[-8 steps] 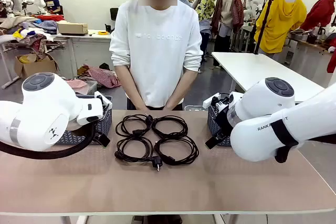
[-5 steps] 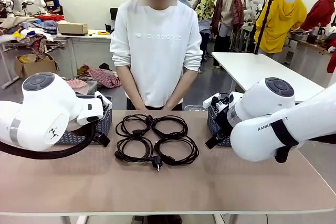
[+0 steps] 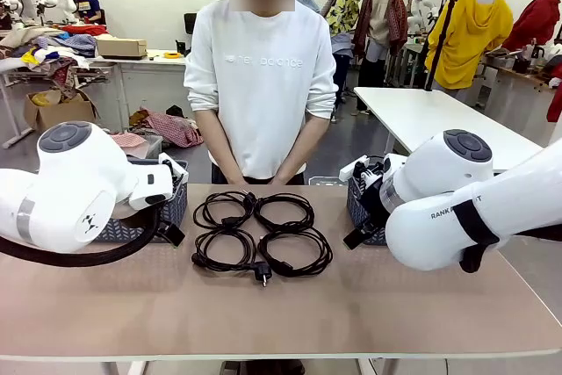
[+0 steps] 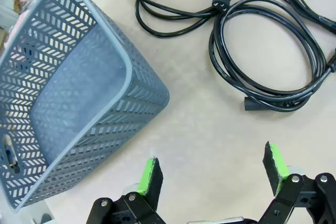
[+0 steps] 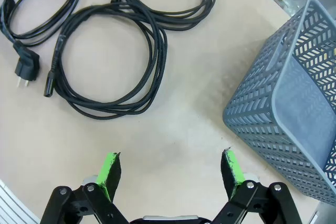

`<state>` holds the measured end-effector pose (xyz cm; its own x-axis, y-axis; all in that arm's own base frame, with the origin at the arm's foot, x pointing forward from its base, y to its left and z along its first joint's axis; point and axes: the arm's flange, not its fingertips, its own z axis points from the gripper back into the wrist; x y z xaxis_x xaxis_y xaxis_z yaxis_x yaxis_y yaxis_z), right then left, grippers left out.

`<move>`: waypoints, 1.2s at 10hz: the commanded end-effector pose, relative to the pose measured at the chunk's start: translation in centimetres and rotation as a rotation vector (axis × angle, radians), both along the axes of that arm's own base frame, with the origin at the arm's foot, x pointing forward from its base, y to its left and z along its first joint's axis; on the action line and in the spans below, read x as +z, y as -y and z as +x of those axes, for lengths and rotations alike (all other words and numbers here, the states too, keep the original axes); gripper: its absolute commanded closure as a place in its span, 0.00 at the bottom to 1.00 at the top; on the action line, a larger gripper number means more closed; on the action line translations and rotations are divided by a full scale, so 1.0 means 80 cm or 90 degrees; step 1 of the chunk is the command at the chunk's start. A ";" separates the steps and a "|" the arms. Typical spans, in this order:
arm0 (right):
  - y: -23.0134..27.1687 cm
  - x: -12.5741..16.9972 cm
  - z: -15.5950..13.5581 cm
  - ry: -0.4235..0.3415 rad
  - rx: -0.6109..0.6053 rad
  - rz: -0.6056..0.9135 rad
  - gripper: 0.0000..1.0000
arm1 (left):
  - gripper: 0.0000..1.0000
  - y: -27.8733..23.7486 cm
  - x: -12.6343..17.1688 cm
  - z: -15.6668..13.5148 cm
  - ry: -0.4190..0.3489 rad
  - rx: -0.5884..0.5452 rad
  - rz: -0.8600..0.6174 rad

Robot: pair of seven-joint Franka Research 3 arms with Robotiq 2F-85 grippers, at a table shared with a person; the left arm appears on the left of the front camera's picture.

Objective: Organize the cables according to human instructions.
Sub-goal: Pick up a bundle of cables and place it in the basket indicated by the human.

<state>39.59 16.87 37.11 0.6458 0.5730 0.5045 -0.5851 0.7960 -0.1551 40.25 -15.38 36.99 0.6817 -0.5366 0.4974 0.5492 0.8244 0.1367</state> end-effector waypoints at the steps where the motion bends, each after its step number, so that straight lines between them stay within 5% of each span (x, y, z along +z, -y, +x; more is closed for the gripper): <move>1: 0.000 0.000 0.000 0.000 0.000 0.000 0.00 | 0.00 -0.002 0.000 0.001 0.000 0.002 -0.001; 5: 0.017 0.015 -0.005 0.016 0.058 0.013 0.00 | 0.00 -0.012 0.036 0.006 0.012 -0.037 -0.021; 12: 0.095 0.059 -0.079 0.132 0.229 0.081 0.00 | 0.00 -0.087 0.128 0.000 0.019 -0.154 -0.104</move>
<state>39.31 12.80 45.03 0.3554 0.6800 0.6413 -0.7584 0.6108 -0.2274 39.99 -9.78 47.03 0.5397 -0.6061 0.5842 0.7060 0.7039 0.0782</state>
